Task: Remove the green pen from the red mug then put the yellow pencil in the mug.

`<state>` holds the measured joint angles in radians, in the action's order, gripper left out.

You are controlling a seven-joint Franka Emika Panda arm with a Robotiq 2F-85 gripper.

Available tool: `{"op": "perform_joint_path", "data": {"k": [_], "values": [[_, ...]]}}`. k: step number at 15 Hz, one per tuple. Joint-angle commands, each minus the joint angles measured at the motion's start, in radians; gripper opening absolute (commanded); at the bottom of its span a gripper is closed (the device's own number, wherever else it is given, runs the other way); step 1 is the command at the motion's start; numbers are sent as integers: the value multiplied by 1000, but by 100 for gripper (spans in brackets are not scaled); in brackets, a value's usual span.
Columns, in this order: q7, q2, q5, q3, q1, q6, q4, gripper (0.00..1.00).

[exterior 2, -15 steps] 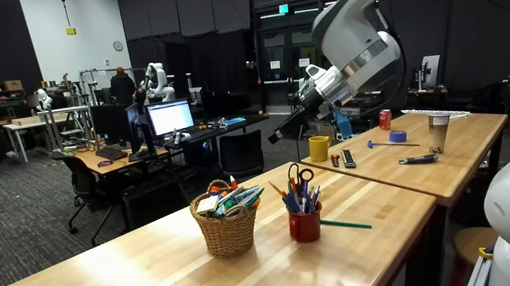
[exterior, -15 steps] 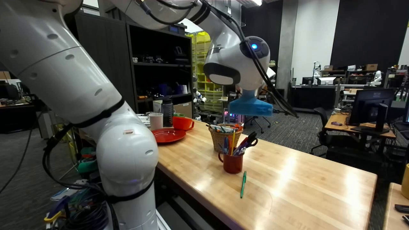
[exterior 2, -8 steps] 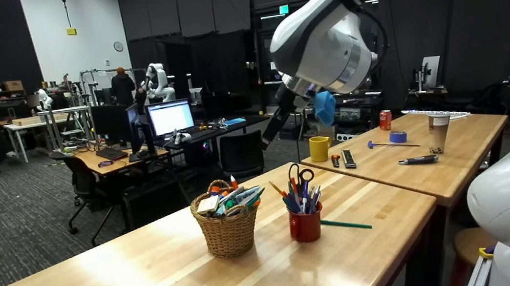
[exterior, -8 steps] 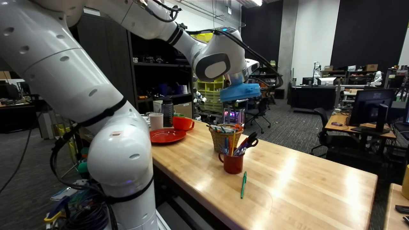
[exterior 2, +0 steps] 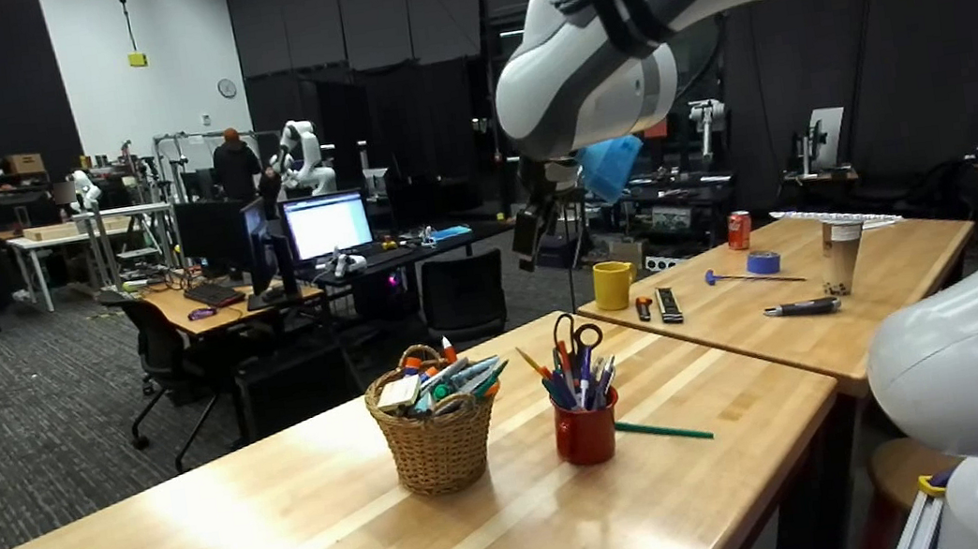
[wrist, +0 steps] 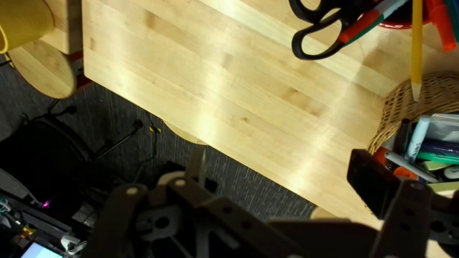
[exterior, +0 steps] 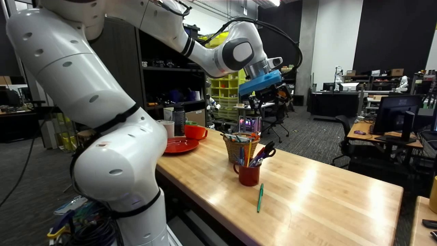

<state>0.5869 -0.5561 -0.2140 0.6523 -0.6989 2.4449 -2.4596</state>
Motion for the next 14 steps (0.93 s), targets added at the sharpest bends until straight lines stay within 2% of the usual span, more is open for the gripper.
{"op": "perform_joint_path", "data": {"k": [1,3,4,5,7,9,12,14], "values": [[-136,72,186,-165,184,19,-5,100],[-138,72,186,-165,185,17,-5,100],[-166,80,231,-196,210,-32,10,100],[-202,101,281,-261,283,-124,43,100],[-211,129,311,-388,438,-253,83,100],[-215,142,310,-480,541,-372,124,100],[-277,166,324,-537,619,-489,177,100],[-349,172,325,-558,641,-470,181,100]]}}
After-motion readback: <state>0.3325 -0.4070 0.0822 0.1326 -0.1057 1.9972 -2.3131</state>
